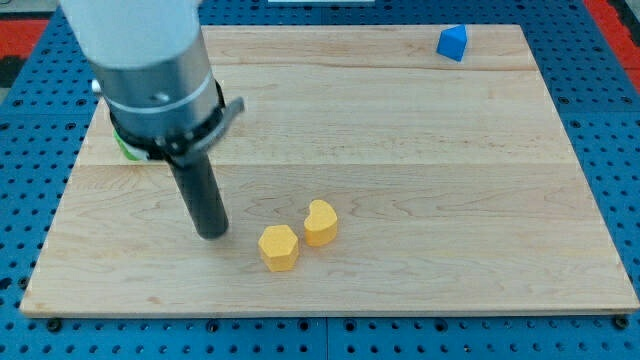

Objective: Slide the yellow heart towards the yellow hexagon

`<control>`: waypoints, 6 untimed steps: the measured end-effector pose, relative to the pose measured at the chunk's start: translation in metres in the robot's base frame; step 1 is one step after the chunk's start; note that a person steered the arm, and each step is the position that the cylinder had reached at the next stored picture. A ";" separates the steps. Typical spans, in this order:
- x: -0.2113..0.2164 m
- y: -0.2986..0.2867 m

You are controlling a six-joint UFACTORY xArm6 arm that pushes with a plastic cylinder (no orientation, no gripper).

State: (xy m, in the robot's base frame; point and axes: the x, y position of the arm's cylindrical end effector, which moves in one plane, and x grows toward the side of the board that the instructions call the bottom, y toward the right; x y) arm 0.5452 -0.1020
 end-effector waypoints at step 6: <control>-0.005 0.013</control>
